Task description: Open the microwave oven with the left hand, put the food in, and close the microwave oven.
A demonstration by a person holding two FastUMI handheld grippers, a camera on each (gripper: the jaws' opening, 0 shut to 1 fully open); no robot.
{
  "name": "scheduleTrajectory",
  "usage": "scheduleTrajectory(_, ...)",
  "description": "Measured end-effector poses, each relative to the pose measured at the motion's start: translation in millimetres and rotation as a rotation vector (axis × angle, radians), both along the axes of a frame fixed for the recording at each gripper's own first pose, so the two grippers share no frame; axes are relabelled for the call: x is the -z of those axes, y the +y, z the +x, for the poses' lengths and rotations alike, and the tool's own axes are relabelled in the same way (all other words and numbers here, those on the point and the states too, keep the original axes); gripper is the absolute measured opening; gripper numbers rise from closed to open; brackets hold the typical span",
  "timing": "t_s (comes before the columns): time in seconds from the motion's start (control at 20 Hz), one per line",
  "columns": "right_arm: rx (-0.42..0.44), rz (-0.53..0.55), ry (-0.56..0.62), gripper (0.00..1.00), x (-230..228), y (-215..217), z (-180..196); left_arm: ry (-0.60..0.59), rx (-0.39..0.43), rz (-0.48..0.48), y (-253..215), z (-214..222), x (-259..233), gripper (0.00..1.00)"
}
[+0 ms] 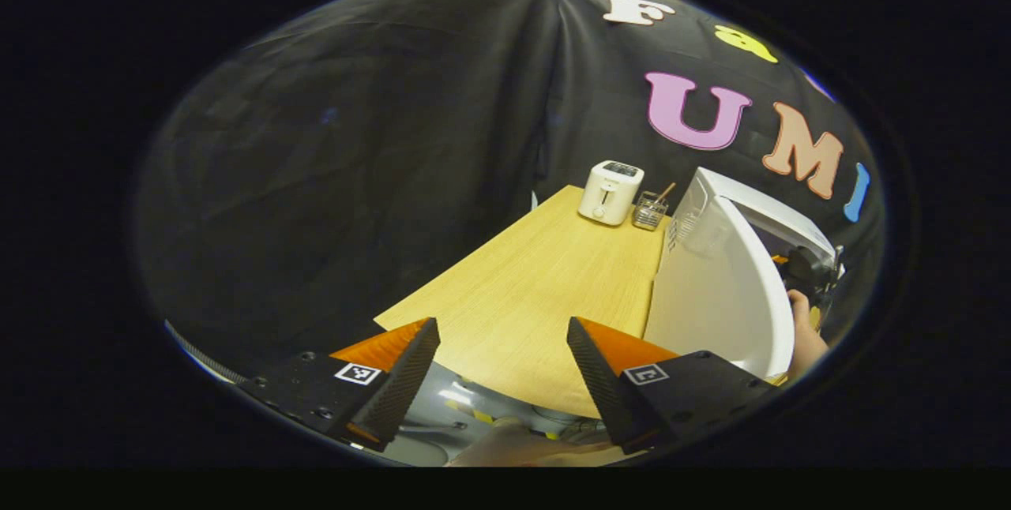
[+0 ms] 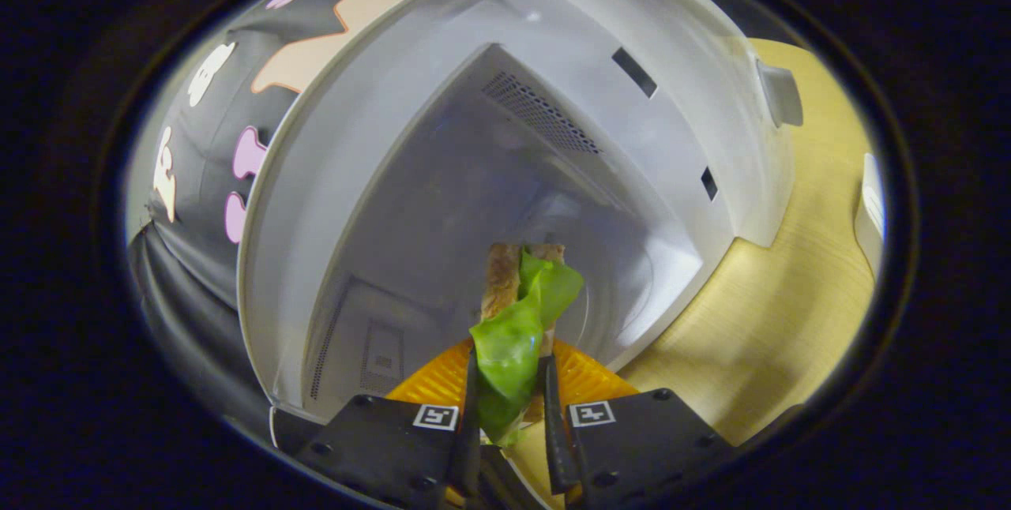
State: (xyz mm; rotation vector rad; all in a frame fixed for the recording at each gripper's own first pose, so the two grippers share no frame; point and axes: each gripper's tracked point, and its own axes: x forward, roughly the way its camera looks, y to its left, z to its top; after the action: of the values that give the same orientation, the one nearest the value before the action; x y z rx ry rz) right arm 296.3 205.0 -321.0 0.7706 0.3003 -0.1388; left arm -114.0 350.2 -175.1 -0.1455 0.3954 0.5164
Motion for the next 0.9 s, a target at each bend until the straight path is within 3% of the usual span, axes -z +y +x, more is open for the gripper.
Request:
scheduleTrajectory(0.05,0.026,-0.036,0.015,0.29,4.2,-4.8,1.7,0.008,0.006,0.007,-0.2,0.0,0.5,0.96)
scheduleTrajectory(0.1,0.042,-0.07,0.025,0.43,8.3,-9.0,1.7,0.017,0.01,0.014,-0.5,-1.3,1.5,0.96)
scheduleTrajectory(0.15,0.049,-0.083,0.028,0.43,9.1,-11.0,2.3,0.017,0.015,0.02,-1.1,-0.7,0.1,0.95)
scheduleTrajectory(0.2,0.066,-0.108,0.036,0.51,10.6,-14.4,3.7,0.017,0.019,0.022,-1.8,0.0,-1.3,0.96)
scheduleTrajectory(0.25,0.074,-0.139,0.034,0.48,9.0,-18.0,4.3,0.023,0.024,0.021,-2.2,0.0,0.5,0.95)
scheduleTrajectory(0.35,0.095,-0.218,0.049,0.54,9.5,-26.2,2.7,0.033,0.034,0.019,-3.2,0.0,2.4,0.96)
scheduleTrajectory(0.45,0.1,-0.309,0.08,0.65,15.8,-33.9,-3.0,0.044,0.038,0.018,-3.3,1.4,3.6,0.96)
scheduleTrajectory(0.6,0.095,-0.38,0.075,0.89,15.3,-35.3,-7.9,0.068,0.047,0.032,-4.8,2.3,6.6,0.96)
scheduleTrajectory(0.75,0.094,-0.431,0.061,0.9,8.6,-34.8,-18.0,0.071,0.06,0.042,-5.1,7.3,5.7,0.96)
scheduleTrajectory(0.8,0.086,-0.443,0.06,0.99,6.8,-33.2,-22.4,0.071,0.065,0.041,-6.8,8.6,6.5,0.96)
scheduleTrajectory(0.9,0.056,-0.474,0.052,1.0,-0.5,-28.2,-36.4,0.069,0.08,0.031,-9.4,12.2,7.8,0.95)
